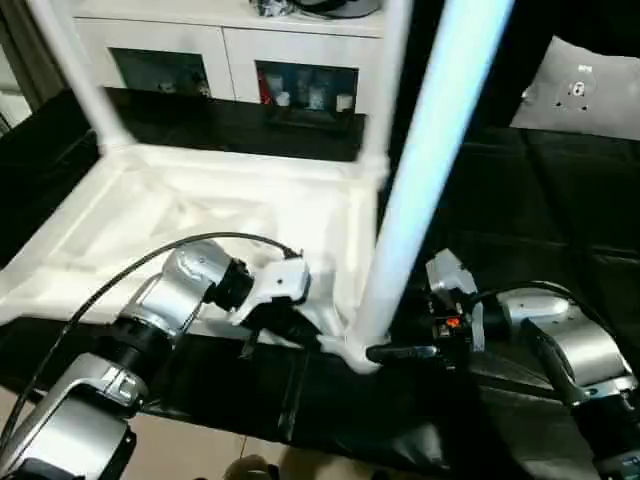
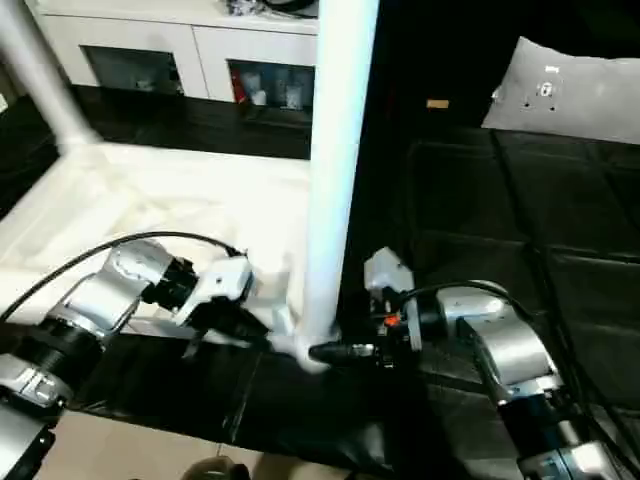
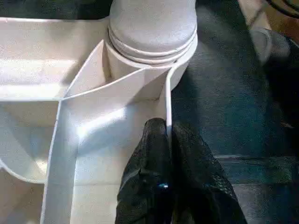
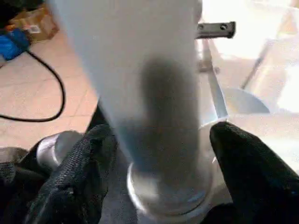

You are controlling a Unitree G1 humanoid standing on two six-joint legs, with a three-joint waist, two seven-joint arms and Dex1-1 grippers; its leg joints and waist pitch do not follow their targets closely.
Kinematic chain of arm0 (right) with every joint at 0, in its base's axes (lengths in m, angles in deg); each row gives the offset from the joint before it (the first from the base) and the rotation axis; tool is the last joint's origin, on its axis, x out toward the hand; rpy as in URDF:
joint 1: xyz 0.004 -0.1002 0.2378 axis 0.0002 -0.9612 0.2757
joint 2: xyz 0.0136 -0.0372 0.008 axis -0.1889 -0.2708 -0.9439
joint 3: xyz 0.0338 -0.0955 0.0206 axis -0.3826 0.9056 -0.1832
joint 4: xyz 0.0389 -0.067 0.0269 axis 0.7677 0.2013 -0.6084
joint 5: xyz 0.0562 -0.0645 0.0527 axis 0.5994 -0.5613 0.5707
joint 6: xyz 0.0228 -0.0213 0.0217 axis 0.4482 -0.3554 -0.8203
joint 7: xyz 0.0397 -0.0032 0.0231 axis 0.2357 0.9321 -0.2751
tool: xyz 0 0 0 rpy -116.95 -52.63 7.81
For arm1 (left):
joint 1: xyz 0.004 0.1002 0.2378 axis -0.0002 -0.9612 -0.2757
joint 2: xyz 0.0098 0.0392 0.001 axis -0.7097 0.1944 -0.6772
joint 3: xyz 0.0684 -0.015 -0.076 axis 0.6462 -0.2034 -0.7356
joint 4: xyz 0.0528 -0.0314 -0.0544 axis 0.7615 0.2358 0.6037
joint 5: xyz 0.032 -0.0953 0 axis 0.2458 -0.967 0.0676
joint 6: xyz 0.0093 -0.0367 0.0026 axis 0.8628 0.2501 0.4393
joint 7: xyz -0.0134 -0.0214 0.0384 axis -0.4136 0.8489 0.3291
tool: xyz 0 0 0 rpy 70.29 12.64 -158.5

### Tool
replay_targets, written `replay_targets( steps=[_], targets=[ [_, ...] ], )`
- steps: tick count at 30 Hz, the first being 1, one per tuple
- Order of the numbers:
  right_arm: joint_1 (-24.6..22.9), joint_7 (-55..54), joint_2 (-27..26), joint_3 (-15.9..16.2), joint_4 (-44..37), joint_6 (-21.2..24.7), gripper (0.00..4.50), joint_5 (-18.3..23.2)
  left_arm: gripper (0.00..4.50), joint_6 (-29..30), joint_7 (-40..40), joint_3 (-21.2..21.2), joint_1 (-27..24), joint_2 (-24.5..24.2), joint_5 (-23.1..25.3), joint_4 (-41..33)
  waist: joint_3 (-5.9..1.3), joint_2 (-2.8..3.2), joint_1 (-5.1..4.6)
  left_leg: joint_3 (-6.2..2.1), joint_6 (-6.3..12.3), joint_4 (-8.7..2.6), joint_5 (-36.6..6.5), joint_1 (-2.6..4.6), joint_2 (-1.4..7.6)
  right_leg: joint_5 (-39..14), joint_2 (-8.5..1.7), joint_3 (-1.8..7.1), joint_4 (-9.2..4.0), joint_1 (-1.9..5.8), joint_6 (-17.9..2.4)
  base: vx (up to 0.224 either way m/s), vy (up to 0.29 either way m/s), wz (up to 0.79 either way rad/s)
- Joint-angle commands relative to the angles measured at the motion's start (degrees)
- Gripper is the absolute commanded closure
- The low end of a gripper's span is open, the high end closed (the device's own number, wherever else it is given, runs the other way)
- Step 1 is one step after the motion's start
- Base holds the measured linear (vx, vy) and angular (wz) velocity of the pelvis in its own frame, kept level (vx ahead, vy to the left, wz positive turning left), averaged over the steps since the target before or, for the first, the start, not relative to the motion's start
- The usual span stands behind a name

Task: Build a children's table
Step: Rotate leg to tighten

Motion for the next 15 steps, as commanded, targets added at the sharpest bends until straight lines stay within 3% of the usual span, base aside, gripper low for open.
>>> replay_targets(
  steps=[1, 3, 10, 15],
  targets=[
    [0.6, 1.4, 0.3, 0.8, 0.4, 0.5, 1.32, 0.7, 4.5, -1.6, -3.2, 1.7, 2.0, 0.6, -0.9, -1.1, -4.2, -0.19, -0.3, -0.24, 3.14, -3.85, -9.0, 0.63, 2.09, -11.6, -4.16, 2.33, -4.0, 3.35, -13.4, 0.0, 0.0, 0.0],
    [0.8, 2.6, 0.5, 1.7, 0.4, 1.2, 1.64, 0.8, 4.5, -1.8, -3.5, 2.6, 2.3, 0.7, -1.1, -1.2, -4.17, -0.15, -0.27, -0.26, 3.2, -3.86, -8.9, 0.5, 2.05, -11.0, -4.08, 2.32, -3.95, 3.43, -13.6, 0.0, 0.0, 0.0],
    [0.8, 4.6, 0.7, 3.2, 0.0, 2.8, 2.16, 1.4, 4.5, -2.4, -3.5, 3.5, 2.8, 0.5, -1.8, -0.6, -4.2, -0.07, -0.24, -0.28, 2.93, -3.82, -8.9, 0.51, 2.04, -11.8, -4.1, 2.26, -4.01, 3.41, -13.4, 0.0, 0.0, 0.0],
    [0.8, 4.2, 0.0, 3.1, -1.0, 4.7, 2.29, 2.6, 4.5, -1.7, -3.5, 2.4, 2.5, 0.5, -1.9, -0.1, -4.13, -0.01, -0.39, -0.31, 2.39, -3.95, -9.8, 0.62, 2.03, -12.8, -4.03, 2.29, -4.16, 3.44, -13.1, 0.0, 0.0, 0.0]
  ],
)
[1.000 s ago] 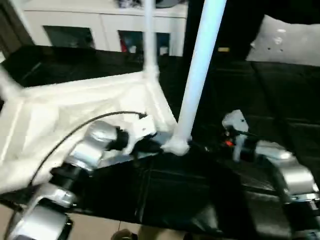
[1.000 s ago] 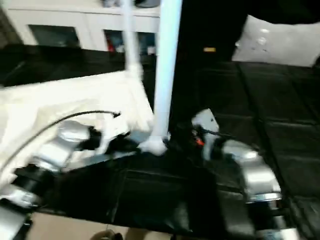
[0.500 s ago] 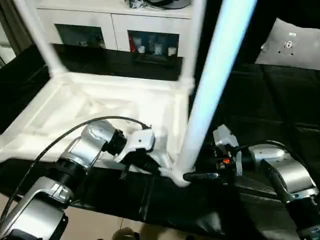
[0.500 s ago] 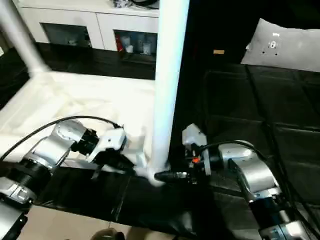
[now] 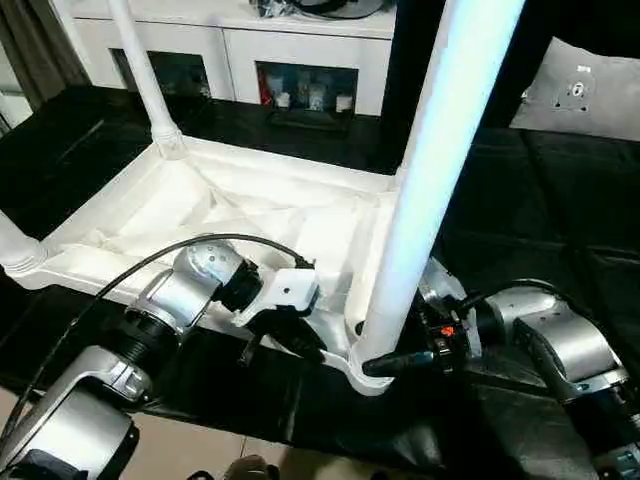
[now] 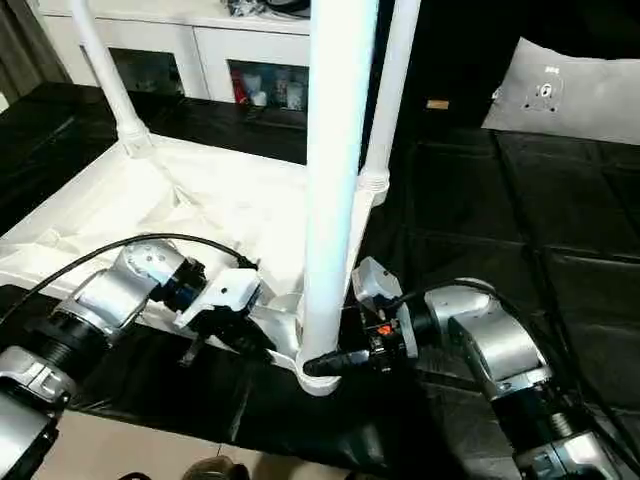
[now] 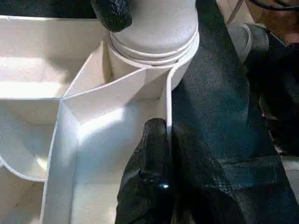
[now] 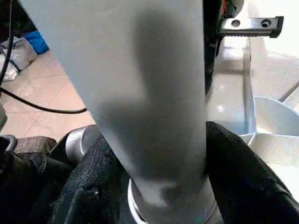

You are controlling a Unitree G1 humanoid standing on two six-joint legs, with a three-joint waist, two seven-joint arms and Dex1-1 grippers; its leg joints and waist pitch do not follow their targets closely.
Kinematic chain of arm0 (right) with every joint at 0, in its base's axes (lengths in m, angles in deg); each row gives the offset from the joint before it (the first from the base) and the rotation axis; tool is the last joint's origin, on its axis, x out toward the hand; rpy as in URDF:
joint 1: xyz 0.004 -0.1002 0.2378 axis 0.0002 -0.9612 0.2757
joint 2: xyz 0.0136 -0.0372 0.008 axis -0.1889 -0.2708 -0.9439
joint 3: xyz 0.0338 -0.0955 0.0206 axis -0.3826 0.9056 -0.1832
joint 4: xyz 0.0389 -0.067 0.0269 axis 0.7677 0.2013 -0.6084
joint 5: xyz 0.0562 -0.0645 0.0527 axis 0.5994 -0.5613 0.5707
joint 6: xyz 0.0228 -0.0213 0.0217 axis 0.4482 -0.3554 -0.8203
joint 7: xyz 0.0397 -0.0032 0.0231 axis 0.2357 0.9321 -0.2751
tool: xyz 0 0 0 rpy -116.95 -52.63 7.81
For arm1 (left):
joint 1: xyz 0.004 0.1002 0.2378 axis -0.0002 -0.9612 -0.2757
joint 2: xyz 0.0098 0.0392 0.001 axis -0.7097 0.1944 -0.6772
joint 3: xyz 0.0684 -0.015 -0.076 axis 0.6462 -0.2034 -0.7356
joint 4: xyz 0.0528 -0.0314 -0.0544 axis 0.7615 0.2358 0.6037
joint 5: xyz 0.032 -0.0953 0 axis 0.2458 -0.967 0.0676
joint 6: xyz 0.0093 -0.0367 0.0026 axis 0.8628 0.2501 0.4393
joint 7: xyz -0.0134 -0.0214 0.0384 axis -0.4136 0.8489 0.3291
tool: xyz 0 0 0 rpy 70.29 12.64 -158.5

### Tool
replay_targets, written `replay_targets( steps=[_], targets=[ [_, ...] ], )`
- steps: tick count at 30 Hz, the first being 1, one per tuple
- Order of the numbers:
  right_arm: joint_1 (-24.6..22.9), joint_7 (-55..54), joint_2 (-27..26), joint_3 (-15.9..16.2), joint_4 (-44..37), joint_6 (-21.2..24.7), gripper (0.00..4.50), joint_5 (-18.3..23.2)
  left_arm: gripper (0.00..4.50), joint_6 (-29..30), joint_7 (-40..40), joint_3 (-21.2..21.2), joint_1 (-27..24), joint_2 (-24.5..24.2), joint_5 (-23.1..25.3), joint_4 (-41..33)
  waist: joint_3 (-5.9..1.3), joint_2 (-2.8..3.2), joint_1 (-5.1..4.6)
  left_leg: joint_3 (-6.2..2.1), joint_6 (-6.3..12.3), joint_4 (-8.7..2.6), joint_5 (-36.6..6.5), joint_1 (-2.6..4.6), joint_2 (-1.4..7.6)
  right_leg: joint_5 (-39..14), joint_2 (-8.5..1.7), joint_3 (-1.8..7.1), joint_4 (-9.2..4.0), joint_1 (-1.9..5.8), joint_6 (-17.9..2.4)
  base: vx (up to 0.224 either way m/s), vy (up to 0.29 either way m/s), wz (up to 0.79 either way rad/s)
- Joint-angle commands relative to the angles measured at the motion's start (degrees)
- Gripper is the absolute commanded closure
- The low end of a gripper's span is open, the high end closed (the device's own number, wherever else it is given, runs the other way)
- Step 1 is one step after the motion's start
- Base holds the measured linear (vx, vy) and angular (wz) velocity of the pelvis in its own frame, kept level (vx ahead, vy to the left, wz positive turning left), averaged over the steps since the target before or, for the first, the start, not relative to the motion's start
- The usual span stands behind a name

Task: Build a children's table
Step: Rotate leg to tighten

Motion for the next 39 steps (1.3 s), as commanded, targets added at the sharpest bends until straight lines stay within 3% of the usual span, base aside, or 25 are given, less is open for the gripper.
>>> replay_targets(
  steps=[1, 5, 7, 10, 13, 14, 15, 18, 20, 21, 24, 28, 32, 34, 37, 39],
  targets=[
    [0.0, 0.4, -0.6, 0.4, -1.0, 2.7, 2.32, 2.4, 4.5, 0.0, -1.7, -0.5, 0.8, 0.6, -0.6, -0.6, -4.12, -0.04, -0.22, -0.29, 2.39, -3.93, -9.8, 0.53, 1.97, -12.8, -4.02, 2.27, -4.21, 3.36, -13.1, 0.0, 0.0, 0.0],
    [-1.0, -3.5, -1.8, -0.5, -1.8, 3.6, 2.34, 2.0, 4.5, 1.5, 1.8, -2.8, 0.3, 1.1, -0.8, -0.2, -4.14, 0.02, -0.34, -0.32, 1.99, -3.96, -10.1, 0.48, 1.9, -13.4, -4.09, 2.23, -4.27, 3.44, -13.0, 0.0, 0.0, 0.0],
    [-2.3, -8.8, -2.9, -1.3, -3.1, 4.1, 2.35, 0.3, 4.5, 3.3, 6.8, -4.9, 0.1, 1.7, -1.3, 0.3, -4.09, -0.28, -0.44, -0.29, 1.57, -3.96, -10.4, 0.58, 1.83, -16.2, -4.12, 2.29, -4.51, 3.33, -11.9, 0.0, 0.0, 0.0],
    [-3.5, -14.0, -5.0, -2.8, -4.2, 4.2, 2.4, -0.3, 4.5, 5.4, 11.3, -6.5, 0.0, 2.1, -1.3, 0.7, -4.18, -0.26, -0.69, -0.44, 0.89, -4.07, -10.1, 0.47, 1.68, -18.3, -4.14, 2.23, -4.66, 3.32, -10.6, 0.0, 0.0, 0.0],
    [-5.0, -23.6, -9.3, -4.8, -5.5, 6.1, 2.41, -2.1, 4.5, 9.9, 18.0, -9.3, -0.6, 3.3, -1.0, 0.5, -4.11, -0.11, -1.7, -0.62, -0.09, -4.3, -10.3, 0.16, 1.44, -18.7, -4.03, 2.1, -4.7, 3.45, -9.7, 0.0, 0.0, 0.0],
    [-5.4, -30.3, -12.9, -6.2, -5.5, 7.8, 2.41, -2.7, 4.5, 13.3, 21.6, -11.0, -1.1, 4.9, -1.2, -0.7, -4.18, -0.25, -1.97, -0.71, -0.13, -4.31, -9.9, -0.09, 1.35, -18.6, -4.06, 2.04, -4.64, 3.72, -9.5, 0.0, 0.0, 0.0],
    [-5.4, -33.1, -14.7, -6.6, -5.5, 8.3, 2.45, -3.1, 4.5, 14.5, 23.3, -11.3, -1.3, 5.6, -0.9, -1.4, -4.12, -0.25, -2.82, -0.62, -0.36, -4.25, -9.7, 0.01, 1.21, -18.3, -3.96, 2.03, -4.8, 3.47, -9.5, 0.0, 0.0, 0.0],
    [-5.2, -39.5, -18.5, -7.0, -5.6, 9.3, 2.46, -4.2, 4.5, 17.0, 27.1, -11.5, -1.4, 7.4, -0.2, -2.3, -4.14, -0.17, -3.86, -0.52, 0.29, -4.08, -8.6, -0.15, 1.04, -16.5, -3.83, 2.17, -4.82, 3.56, -10.1, 0.0, 0.0, 0.0],
    [-4.9, -42.4, -20.4, -7.1, -5.1, 9.4, 2.46, -5.1, 4.5, 18.1, 29.3, -11.7, -1.1, 8.6, 0.1, -2.3, -4.15, -0.12, -4.15, -0.48, 0.78, -4.03, -7.9, -0.16, 1.03, -15.0, -3.76, 2.22, -4.72, 3.55, -10.5, 0.0, 0.0, 0.0],
    [-4.1, -47.2, -23.9, -6.8, -4.1, 9.6, 2.46, -6.7, 4.5, 19.9, 34.8, -12.0, -0.4, 11.0, 1.1, -1.9, -4.01, 0.09, -4.48, -0.43, 0.59, -4.12, -8.2, -0.11, 1.1, -15.0, -3.63, 2.18, -4.76, 3.23, -10.9, 0.0, 0.0, 0.0],
    [-2.6, -55.6, -28.8, -7.4, -1.6, 10.3, 2.46, -9.5, 4.5, 23.1, 40.2, -12.6, 0.1, 14.5, 2.5, -2.6, -3.88, 0.14, -4.54, -0.5, 0.27, -4.24, -10.0, 0.25, 1.08, -18.9, -3.76, 2.18, -5.25, 3.22, -10.1, 0.0, 0.0, 0.0],
    [-0.5, -64.2, -33.0, -9.0, 2.5, 9.7, 2.46, -12.0, 4.5, 24.9, 47.0, -13.7, 1.2, 19.1, 3.1, -1.8, -3.85, 0.24, -4.69, -0.54, -0.3, -4.33, -11.6, 0.55, 1.07, -19.7, -3.68, 2.29, -5.43, 2.95, -9.8, 0.0, 0.0, 0.0],
    [0.3, -65.6, -34.2, -9.2, 3.5, 8.7, 2.46, -12.8, 4.5, 24.9, 48.0, -12.9, 0.9, 19.7, 3.9, -2.5, -3.96, 0.37, -4.61, -0.58, 0.24, -4.36, -11.3, 0.29, 1.04, -16.8, -3.72, 2.48, -5.28, 3.25, -9.7, 0.0, 0.0, 0.0],
    [0.2, -65.3, -34.1, -9.9, 3.1, 7.6, 1.92, -12.9, 4.5, 25.1, 47.6, -12.9, 0.3, 19.0, 4.2, -3.3, -3.99, 0.36, -4.54, -0.56, 0.47, -4.34, -10.9, 0.23, 1.04, -15.5, -3.74, 2.48, -5.19, 3.34, -9.9, 0.0, 0.0, 0.0],
    [-0.6, -62.8, -32.5, -10.3, 2.1, 6.1, 1.68, -12.3, 4.5, 24.6, 45.4, -12.8, -0.8, 16.5, 4.6, -4.4, -4.06, 0.81, -4.53, -0.68, 0.69, -4.34, -11.1, 0.11, 1.07, -14.9, -3.8, 2.43, -5.06, 3.49, -10.1, 0.0, 0.0, 0.0],
    [-1.3, -60.0, -30.4, -9.9, 1.4, 5.1, 1.59, -11.9, 4.5, 23.4, 43.3, -12.2, -1.3, 14.8, 4.7, -4.8, -4.05, 0.63, -4.6, -0.64, 0.99, -4.34, -11.1, 0.04, 1.06, -14.3, -3.71, 2.4, -5.12, 3.54, -10.1, 0.0, 0.0, 0.0]
  ],
)
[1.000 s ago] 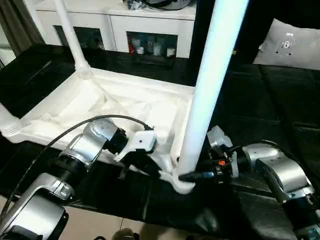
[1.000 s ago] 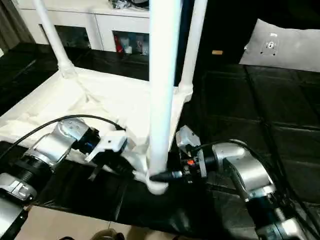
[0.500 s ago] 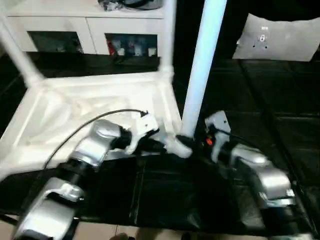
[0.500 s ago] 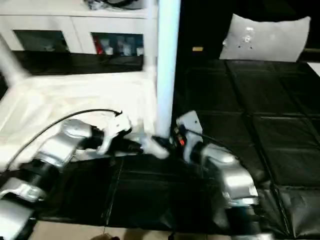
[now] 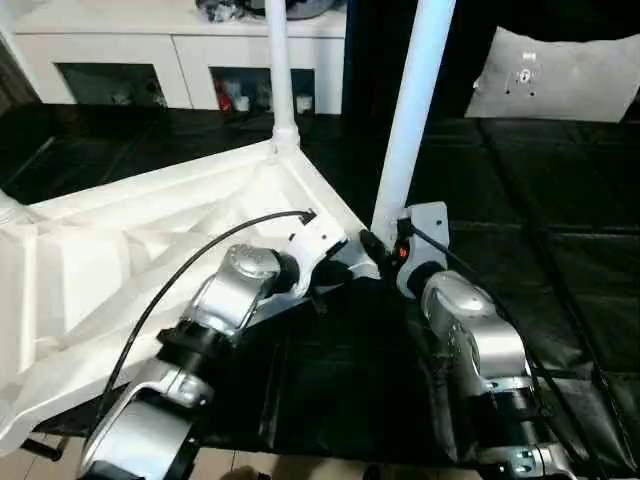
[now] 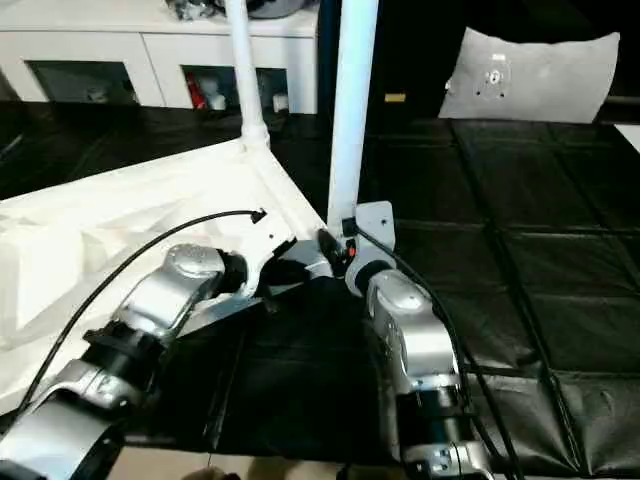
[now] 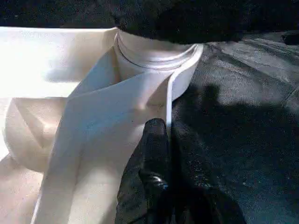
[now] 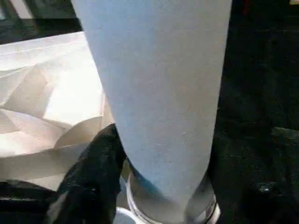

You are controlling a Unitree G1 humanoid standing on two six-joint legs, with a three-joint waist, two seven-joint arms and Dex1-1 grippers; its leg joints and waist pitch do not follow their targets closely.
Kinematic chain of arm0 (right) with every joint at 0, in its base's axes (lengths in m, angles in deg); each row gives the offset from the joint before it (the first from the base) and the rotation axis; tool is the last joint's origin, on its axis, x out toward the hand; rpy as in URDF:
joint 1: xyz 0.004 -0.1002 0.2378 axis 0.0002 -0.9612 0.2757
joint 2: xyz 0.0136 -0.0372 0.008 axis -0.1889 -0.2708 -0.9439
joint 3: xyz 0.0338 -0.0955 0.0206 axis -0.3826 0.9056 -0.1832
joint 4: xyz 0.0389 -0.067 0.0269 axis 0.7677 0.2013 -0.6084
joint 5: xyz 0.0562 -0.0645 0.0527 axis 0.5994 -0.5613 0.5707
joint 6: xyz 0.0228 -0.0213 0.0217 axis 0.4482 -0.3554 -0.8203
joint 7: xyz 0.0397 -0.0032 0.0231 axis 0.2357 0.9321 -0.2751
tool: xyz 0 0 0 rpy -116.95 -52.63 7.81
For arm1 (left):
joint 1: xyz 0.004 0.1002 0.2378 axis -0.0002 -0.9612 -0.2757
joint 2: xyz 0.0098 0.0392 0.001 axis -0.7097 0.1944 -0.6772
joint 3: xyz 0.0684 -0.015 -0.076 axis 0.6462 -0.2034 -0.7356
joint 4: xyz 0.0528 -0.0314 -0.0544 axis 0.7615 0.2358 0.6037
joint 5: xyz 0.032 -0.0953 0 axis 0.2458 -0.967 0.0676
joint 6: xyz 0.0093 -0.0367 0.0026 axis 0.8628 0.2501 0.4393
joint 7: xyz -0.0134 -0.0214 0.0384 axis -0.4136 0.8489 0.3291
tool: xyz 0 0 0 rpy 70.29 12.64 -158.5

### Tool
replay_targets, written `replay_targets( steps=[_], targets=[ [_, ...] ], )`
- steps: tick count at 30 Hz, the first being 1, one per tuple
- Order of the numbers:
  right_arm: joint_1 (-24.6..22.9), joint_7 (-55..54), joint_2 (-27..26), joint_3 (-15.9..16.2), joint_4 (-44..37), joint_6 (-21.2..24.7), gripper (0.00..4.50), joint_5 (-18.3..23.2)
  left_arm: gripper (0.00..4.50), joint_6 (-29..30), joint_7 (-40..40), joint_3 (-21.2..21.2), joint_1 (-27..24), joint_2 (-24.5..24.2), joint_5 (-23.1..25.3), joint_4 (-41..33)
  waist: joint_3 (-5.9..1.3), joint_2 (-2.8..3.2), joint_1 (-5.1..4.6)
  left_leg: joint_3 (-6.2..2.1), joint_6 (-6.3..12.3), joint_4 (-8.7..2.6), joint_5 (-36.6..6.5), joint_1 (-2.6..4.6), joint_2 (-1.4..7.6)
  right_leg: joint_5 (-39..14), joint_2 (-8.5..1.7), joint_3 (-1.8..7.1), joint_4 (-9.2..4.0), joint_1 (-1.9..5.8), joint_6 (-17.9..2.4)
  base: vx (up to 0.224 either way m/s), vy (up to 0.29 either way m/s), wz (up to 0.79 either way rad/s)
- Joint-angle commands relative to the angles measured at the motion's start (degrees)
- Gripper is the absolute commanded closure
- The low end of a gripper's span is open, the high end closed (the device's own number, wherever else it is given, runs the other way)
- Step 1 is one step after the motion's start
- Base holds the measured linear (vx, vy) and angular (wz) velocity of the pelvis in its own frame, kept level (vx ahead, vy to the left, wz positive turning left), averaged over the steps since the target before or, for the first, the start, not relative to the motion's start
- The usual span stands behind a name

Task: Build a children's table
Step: Rotate leg to tighten

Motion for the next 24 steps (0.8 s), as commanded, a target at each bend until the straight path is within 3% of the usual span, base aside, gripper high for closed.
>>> replay_targets(
  steps=[1, 3, 5, 6, 9, 14, 19, 24],
  targets=[
    [-1.4, 6.1, -0.1, 4.9, -0.3, 0.9, 1.45, 3.0, 4.5, -2.6, -1.2, 0.1, 0.4, -1.2, -0.4, -2.3, -4.15, 0.7, 0.64, -0.73, 1.15, -3.91, -10.6, 0.07, 1.16, -13.3, -3.89, 2.27, -4.77, 3.66, -10.4, 0.0, 0.0, 0.0],
    [-2.7, 12.9, 4.8, 5.3, -1.7, -1.5, 1.25, 4.3, 4.5, -5.6, -5.1, 1.0, 0.1, -4.4, -0.1, -1.6, -4.18, 0.57, 0.76, -0.67, 1.82, -3.82, -9.8, -0.04, 1.25, -10.5, -3.81, 2.29, -4.55, 3.83, -11.3, 0.0, 0.0, 0.0],
    [-2.9, 14.3, 6.0, 5.4, -1.7, -2.3, 1.11, 4.3, 4.5, -6.8, -6.1, 1.2, 0.1, -5.2, 0.0, -1.3, -4.15, 0.58, 0.74, -0.64, 1.97, -3.83, -10.0, 0.0, 1.34, -9.9, -3.81, 2.26, -4.5, 3.8, -11.7, 0.0, 0.0, 0.0],
    [-3.1, 17.2, 8.8, 5.5, -1.4, -5.2, 1.0, 3.8, 4.5, -8.0, -8.4, 1.6, 0.4, -6.6, -0.1, -0.8, -4.21, 0.45, 0.78, -0.6, 2.0, -3.75, -10.1, 0.01, 1.35, -9.7, -3.89, 2.25, -4.47, 3.75, -12.1, 0.0, 0.0, 0.0],
    [-3.2, 27.2, 15.1, 5.1, -0.6, -8.5, 0.85, 4.8, 4.5, -12.8, -16.6, 3.2, 0.8, -9.9, -1.2, -0.8, -4.2, 0.38, 1.09, -0.49, 2.82, -3.56, -10.1, 0.05, 1.3, -9.9, -3.95, 2.27, -4.48, 3.83, -12.9, 0.0, 0.0, 0.0],
    [-2.2, 36.2, 20.3, 5.6, 0.2, -10.5, 0.36, 6.3, 4.5, -18.0, -25.1, 5.3, 1.6, -12.3, -2.2, 0.4, -4.37, 0.39, 1.88, -0.42, 3.52, -3.38, -8.8, 0.25, 1.55, -7.3, -3.92, 2.29, -3.95, 3.77, -14.1, 0.0, 0.0, 0.0],
    [-1.3, 47.8, 25.6, 7.8, 0.5, -11.2, 0.36, 9.4, 4.5, -21.0, -31.4, 7.0, 2.8, -13.4, -3.1, 2.4, -4.17, 0.21, 3.66, -0.17, 3.8, -3.36, -9.5, 0.51, 1.9, -8.8, -3.92, 2.23, -3.9, 3.53, -14.4, 0.0, 0.0, 0.0],
    [-0.5, 58.1, 29.1, 10.9, 1.0, -9.3, 0.36, 11.1, 4.5, -25.9, -37.6, 10.2, 3.0, -14.4, -1.5, 3.6, -4.1, -0.07, 4.33, -0.24, 3.66, -3.39, -10.3, 0.44, 2.01, -12.3, -4.22, 2.24, -4.09, 3.49, -13.5, 0.0, 0.0, 0.0]
  ],
)
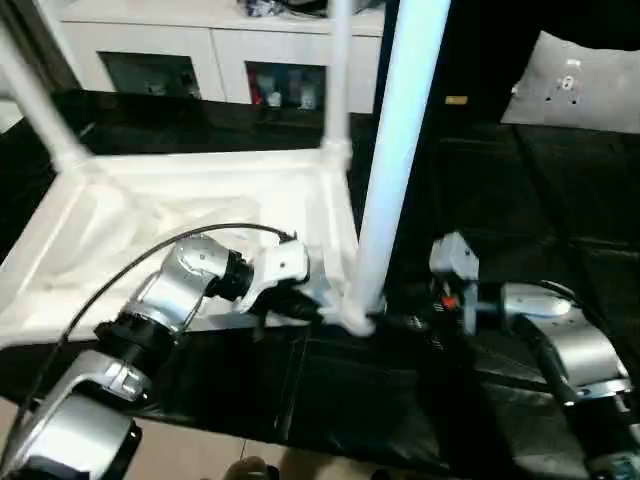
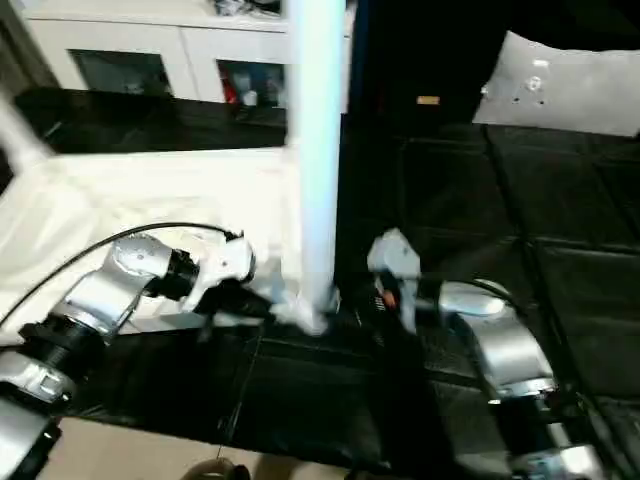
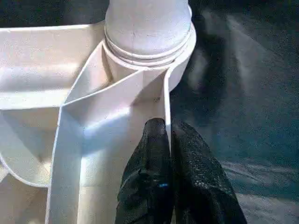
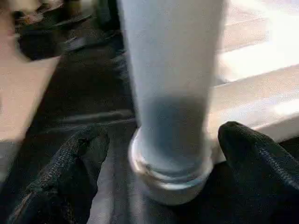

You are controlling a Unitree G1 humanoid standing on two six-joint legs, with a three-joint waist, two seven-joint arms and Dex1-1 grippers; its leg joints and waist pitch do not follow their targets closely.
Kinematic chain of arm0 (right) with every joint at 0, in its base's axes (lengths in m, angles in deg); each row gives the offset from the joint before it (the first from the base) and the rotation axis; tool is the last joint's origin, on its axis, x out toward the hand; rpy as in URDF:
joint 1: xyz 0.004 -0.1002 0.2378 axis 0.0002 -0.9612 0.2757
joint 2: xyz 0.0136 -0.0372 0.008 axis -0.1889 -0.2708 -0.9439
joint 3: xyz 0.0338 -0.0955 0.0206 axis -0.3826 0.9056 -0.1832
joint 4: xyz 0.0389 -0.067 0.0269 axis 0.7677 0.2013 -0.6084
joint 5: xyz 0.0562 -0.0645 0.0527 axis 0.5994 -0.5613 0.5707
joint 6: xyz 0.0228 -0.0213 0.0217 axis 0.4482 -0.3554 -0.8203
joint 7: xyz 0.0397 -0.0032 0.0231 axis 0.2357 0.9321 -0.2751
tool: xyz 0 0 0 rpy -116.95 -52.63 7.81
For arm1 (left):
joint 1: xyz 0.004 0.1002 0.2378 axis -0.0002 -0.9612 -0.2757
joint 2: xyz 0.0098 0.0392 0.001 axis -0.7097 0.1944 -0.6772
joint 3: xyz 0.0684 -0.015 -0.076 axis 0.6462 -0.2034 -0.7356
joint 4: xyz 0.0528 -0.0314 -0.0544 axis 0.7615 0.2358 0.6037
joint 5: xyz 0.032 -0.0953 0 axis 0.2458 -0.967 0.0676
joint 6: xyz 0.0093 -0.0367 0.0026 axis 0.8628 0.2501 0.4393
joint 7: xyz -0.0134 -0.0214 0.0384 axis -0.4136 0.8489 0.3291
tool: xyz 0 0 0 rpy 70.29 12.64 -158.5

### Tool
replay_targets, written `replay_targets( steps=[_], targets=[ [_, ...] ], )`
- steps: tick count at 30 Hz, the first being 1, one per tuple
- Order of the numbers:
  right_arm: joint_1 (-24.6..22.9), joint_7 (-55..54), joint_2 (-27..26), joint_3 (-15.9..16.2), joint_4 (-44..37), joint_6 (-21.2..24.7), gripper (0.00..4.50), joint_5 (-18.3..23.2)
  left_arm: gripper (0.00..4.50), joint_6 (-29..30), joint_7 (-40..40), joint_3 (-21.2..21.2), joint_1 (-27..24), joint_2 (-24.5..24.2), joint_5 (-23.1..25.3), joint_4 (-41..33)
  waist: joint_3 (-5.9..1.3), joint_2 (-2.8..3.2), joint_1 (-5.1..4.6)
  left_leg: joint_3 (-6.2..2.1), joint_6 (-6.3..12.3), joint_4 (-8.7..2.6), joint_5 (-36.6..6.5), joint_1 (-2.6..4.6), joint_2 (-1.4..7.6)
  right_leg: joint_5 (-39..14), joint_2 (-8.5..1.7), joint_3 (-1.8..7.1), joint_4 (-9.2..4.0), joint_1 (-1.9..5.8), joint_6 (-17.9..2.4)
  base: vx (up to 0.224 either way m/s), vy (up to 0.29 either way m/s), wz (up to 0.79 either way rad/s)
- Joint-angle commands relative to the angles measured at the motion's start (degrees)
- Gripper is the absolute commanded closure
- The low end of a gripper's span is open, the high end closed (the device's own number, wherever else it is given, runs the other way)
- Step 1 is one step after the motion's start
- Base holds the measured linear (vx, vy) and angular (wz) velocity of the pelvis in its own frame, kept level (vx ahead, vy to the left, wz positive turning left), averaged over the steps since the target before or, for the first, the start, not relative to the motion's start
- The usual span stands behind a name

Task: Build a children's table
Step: Rotate leg to tighten

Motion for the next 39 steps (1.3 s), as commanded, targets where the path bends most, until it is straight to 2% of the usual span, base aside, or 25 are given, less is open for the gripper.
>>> replay_targets(
  steps=[1, 5, 12, 16, 18, 21, 26, 27, 29, 31, 32, 34, 35, 36, 37, 38, 39],
  targets=[
    [1.5, 4.0, 1.1, 1.5, 0.1, 1.1, 0.36, 1.4, 4.5, -3.6, -4.4, 2.7, 1.5, 0.3, 1.0, -0.7, -4.24, -0.43, -0.15, -0.21, 3.67, -3.74, -9.9, 0.52, 2.0, -12.7, -4.15, 2.33, -4.25, 3.53, -13.3, 0.0, 0.0, 0.0],
    [2.2, 6.0, 1.5, 2.6, 0.7, 2.4, 0.53, 2.3, 4.5, -5.1, -6.1, 3.7, 1.5, 0.4, 1.2, -0.5, -4.29, -0.38, 0.18, -0.25, 3.56, -3.76, -9.1, 0.48, 2.09, -12.2, -4.16, 2.29, -4.05, 3.39, -13.4, 0.0, 0.0, 0.0],
    [3.6, 8.8, 1.1, 4.7, 1.2, 5.6, 1.12, 2.8, 4.5, -6.6, -7.0, 5.2, 0.9, 0.7, 1.7, -0.8, -4.44, -0.72, 0.24, -0.23, 3.21, -3.66, -8.5, 0.33, 1.94, -13.1, -4.22, 2.24, -4.08, 3.53, -12.6, 0.0, 0.0, 0.0],
    [3.6, 9.8, 1.5, 5.4, 0.9, 6.3, 1.44, 3.0, 4.5, -6.8, -7.2, 5.2, 0.7, 0.6, 1.8, -0.8, -4.41, -0.82, 0.31, -0.23, 3.18, -3.68, -8.1, 0.34, 1.96, -14.1, -4.21, 2.22, -4.14, 3.46, -12.2, 0.0, 0.0, 0.0],
    [3.6, 10.2, 1.6, 5.6, 0.8, 6.8, 1.64, 3.2, 4.5, -7.3, -7.1, 5.2, 0.6, 0.4, 2.0, -0.5, -4.52, -0.98, 0.33, -0.21, 3.3, -3.64, -7.5, 0.31, 2.0, -13.0, -4.19, 2.24, -3.98, 3.49, -12.4, 0.0, 0.0, 0.0],
    [3.6, 10.4, 1.6, 5.7, 0.7, 7.0, 1.92, 3.4, 4.5, -7.4, -7.1, 5.2, 0.6, 0.3, 2.0, -0.4, -4.5, -0.92, 0.42, -0.16, 3.37, -3.6, -7.7, 0.37, 1.95, -13.0, -4.19, 2.22, -4.02, 3.43, -12.5, 0.0, 0.0, 0.0],
    [3.0, 10.5, 1.1, 6.1, -0.5, 8.7, 2.25, 4.1, 4.5, -5.4, -5.6, 4.1, -0.6, 0.1, 1.4, -1.3, -4.34, -0.87, 0.53, -0.21, 2.83, -3.74, -8.6, 0.46, 2.01, -15.5, -4.22, 2.24, -4.2, 3.33, -11.7, 0.0, 0.0, 0.0],
    [2.2, 9.2, 0.5, 5.8, -1.4, 9.6, 2.29, 4.5, 4.5, -2.9, -3.9, 2.8, -1.5, 0.4, 0.6, -2.3, -4.38, -0.63, 0.58, -0.27, 2.73, -3.75, -8.6, 0.49, 2.04, -15.7, -4.26, 2.25, -4.21, 3.29, -11.6, 0.0, 0.0, 0.0],
    [1.4, 7.2, -0.4, 5.2, -2.0, 9.7, 2.32, 4.7, 4.5, -0.1, -2.1, 1.5, -2.1, 1.1, -0.3, -3.1, -4.36, -0.76, 0.51, -0.2, 2.57, -3.76, -8.5, 0.45, 2.07, -14.8, -4.21, 2.32, -4.11, 3.34, -11.9, 0.0, 0.0, 0.0],
    [0.0, 2.0, -2.8, 3.9, -2.5, 9.7, 2.34, 4.3, 4.5, 3.8, 2.1, -0.2, -2.7, 2.1, -0.4, -3.8, -4.05, -0.6, 0.3, -0.31, 1.95, -3.98, -10.1, 0.54, 1.95, -18.7, -4.22, 2.19, -4.63, 3.12, -11.1, 0.0, 0.0, 0.0],
    [0.0, 2.0, -2.8, 3.9, -2.5, 9.7, 2.35, 4.3, 4.5, 3.8, 2.1, -0.2, -2.7, 2.1, -0.4, -3.8, -3.92, -0.71, 0.06, -0.29, 1.79, -4.09, -11.0, 0.51, 1.82, -20.6, -4.15, 2.15, -4.9, 3.12, -10.5, 0.0, 0.0, 0.0],
    [-1.4, -4.3, -5.6, 3.2, -2.7, 9.2, 2.38, 2.6, 4.5, 7.4, 6.8, -2.3, -3.4, 3.5, -1.0, -4.5, -3.72, -0.72, -0.29, -0.43, 1.13, -4.22, -12.7, 0.73, 1.64, -25.6, -4.29, 2.04, -5.5, 2.98, -8.9, 0.0, 0.0, 0.0],
    [-1.4, -4.3, -5.6, 3.2, -2.7, 9.2, 2.38, 2.6, 4.5, 7.4, 6.8, -2.3, -3.4, 3.5, -1.0, -4.5, -3.6, -0.82, -0.63, -0.58, 0.82, -4.37, -13.4, 0.64, 1.54, -28.3, -4.38, 1.98, -5.73, 3.14, -7.9, 0.0, 0.0, 0.0],
    [-1.9, -11.9, -9.6, 2.4, -1.0, 7.9, 2.4, 0.3, 4.5, 11.5, 11.9, -4.5, -3.8, 5.8, -1.8, -5.9, -3.36, -0.35, -1.19, -0.64, 0.06, -4.5, -14.5, 0.71, 1.53, -30.2, -4.38, 1.94, -5.89, 2.85, -7.2, 0.0, 0.0, 0.0],
    [-1.9, -11.9, -9.6, 2.4, -1.0, 7.9, 2.4, 0.3, 4.5, 11.5, 11.9, -4.5, -3.8, 5.8, -1.8, -5.9, -3.2, -0.52, -1.64, -0.67, -0.07, -4.48, -15.5, 0.84, 1.32, -32.2, -4.3, 1.73, -6.34, 2.72, -6.6, 0.0, 0.0, 0.0],
    [-2.0, -14.4, -11.0, 2.1, -0.3, 7.3, 2.42, -0.5, 4.5, 12.7, 13.8, -5.3, -3.9, 6.6, -1.9, -6.3, -3.26, -0.65, -1.93, -0.88, -0.13, -4.49, -16.3, 0.93, 1.18, -33.9, -4.41, 1.55, -6.55, 2.94, -5.8, 0.0, 0.0, 0.0],
    [-1.3, -21.9, -15.4, 0.6, 1.9, 7.6, 2.44, -1.7, 4.5, 15.3, 18.7, -6.9, -3.7, 8.7, -1.4, -6.7, -3.23, -0.61, -2.85, -1.13, -0.21, -4.71, -16.9, 0.69, 1.05, -35.5, -4.4, 1.36, -6.75, 3.01, -4.7, 0.0, 0.0, 0.0]
  ],
)
